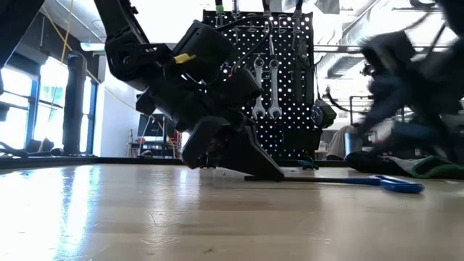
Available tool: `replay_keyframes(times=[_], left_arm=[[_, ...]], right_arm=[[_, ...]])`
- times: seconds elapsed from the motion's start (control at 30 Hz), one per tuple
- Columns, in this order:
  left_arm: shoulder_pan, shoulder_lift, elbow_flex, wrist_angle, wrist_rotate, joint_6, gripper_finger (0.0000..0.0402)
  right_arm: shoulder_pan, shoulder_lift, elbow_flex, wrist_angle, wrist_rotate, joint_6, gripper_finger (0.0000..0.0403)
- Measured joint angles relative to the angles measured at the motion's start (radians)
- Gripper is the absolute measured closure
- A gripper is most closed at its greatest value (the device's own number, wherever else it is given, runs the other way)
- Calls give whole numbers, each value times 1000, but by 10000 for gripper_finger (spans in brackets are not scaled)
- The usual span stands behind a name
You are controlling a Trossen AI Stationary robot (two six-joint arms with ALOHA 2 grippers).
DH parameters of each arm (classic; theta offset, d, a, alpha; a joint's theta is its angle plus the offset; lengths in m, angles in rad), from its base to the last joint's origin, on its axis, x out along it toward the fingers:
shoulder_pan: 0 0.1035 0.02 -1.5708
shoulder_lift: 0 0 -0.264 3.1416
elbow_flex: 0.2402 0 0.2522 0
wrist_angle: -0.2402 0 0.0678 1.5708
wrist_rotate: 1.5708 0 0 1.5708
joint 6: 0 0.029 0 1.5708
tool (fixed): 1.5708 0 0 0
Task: Hang tools onto peg board
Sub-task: Put the blue pick tool on the left black bin on the peg board
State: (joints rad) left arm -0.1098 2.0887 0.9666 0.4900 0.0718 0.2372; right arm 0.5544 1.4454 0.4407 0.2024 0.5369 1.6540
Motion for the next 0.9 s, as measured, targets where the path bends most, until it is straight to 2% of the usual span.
replay_keyframes(times=[0.13, 0.33, 0.7, 0.9], left_arm=[[0, -2, -1, -5, 7, 0, 401], [0, -2, -1, -7, 2, -1, 401], [-4, -18, -2, -14, 5, 0, 401], [-4, -24, -3, -2, 8, 0, 401]], right_arm=[[3, 1, -5, 49, -5, -63, 274], [2, -7, -4, -5, -107, -124, 274], [-70, -7, -2, -12, -132, -635, 274], [-120, -6, 60, -112, -175, -905, 274]])
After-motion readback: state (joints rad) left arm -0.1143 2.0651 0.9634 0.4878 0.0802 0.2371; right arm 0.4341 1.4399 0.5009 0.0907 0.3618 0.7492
